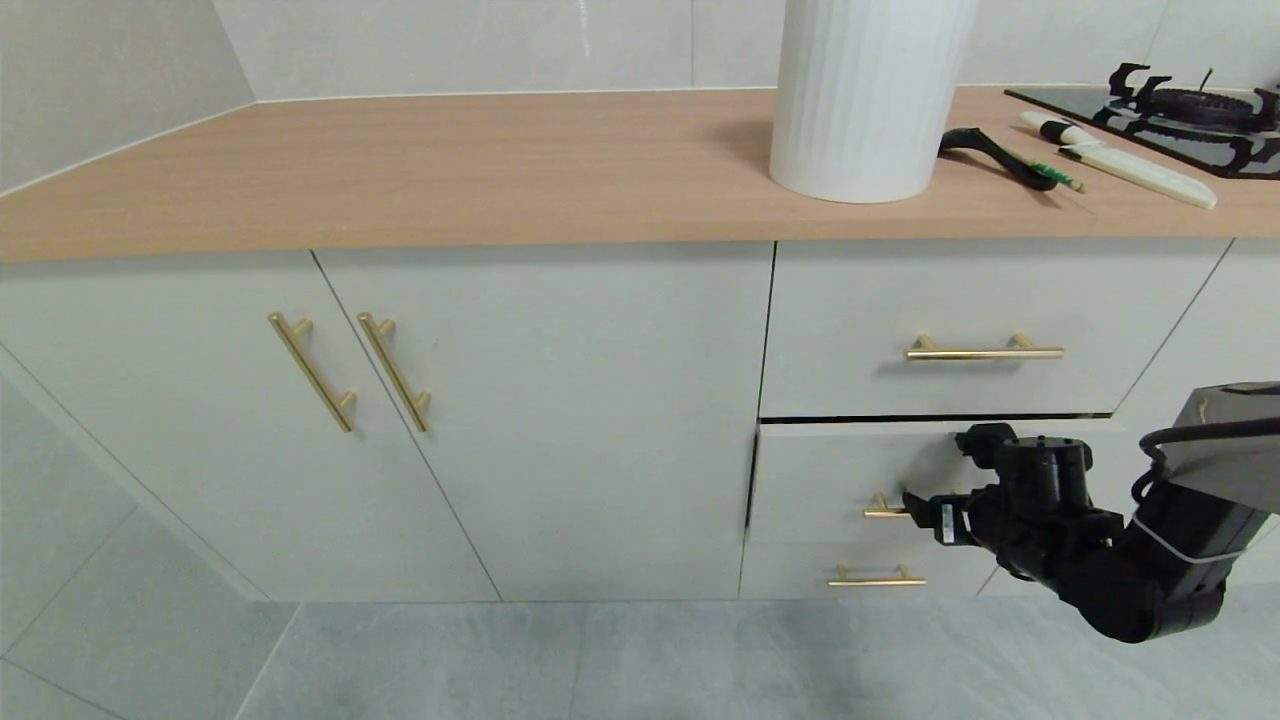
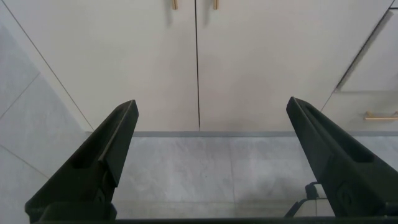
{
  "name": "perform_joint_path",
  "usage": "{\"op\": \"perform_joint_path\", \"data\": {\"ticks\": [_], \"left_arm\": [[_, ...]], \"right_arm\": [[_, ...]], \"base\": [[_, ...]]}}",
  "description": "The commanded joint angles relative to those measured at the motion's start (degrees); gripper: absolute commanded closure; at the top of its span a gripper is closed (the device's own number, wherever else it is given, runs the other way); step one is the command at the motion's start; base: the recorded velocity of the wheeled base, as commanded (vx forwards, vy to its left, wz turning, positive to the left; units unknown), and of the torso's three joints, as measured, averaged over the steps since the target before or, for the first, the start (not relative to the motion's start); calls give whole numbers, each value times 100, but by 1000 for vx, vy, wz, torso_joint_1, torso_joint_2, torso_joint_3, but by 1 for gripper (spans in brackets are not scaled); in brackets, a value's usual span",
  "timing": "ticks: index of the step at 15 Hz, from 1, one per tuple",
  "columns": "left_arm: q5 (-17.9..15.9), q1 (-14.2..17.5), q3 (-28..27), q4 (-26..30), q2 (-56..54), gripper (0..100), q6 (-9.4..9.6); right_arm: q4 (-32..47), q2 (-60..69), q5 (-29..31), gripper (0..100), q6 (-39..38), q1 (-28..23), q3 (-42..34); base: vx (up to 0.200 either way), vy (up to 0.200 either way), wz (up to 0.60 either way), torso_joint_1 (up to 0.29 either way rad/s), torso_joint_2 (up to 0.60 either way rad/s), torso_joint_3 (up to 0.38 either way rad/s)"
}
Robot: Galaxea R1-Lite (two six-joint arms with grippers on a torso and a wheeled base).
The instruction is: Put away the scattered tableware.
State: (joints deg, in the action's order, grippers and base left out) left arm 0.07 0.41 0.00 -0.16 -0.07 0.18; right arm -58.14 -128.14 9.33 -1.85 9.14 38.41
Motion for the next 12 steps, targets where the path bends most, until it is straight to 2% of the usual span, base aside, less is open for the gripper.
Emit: {"op": "perform_joint_path", "data": {"ticks": [1,4,6,7,9,12], "left_arm": [[1,2,0,-2,7,0,-1],[1,2,0,-2,7,0,-1],[1,2,0,-2,7,0,-1],[1,-6,0,-2,7,0,-1],[1,2,0,-2,7,0,-1],[1,2,0,-2,7,0,-1]], "right_arm": [[1147,1027,-484,0,62,-123,-150],[3326,3066,-730,0,212,-88,-18],[4715,4183,-950,0,282,114,325],[5031,4490,-941,0,273,246,439],[5014,4596,-889,0,256,404,448],[4003,3919,-678,0,229,457,237]], "base": [[0,0,0,0,0,0],[0,0,0,0,0,0],[0,0,0,0,0,0],[0,0,0,0,0,0],[0,0,0,0,0,0],[0,0,0,0,0,0]]}}
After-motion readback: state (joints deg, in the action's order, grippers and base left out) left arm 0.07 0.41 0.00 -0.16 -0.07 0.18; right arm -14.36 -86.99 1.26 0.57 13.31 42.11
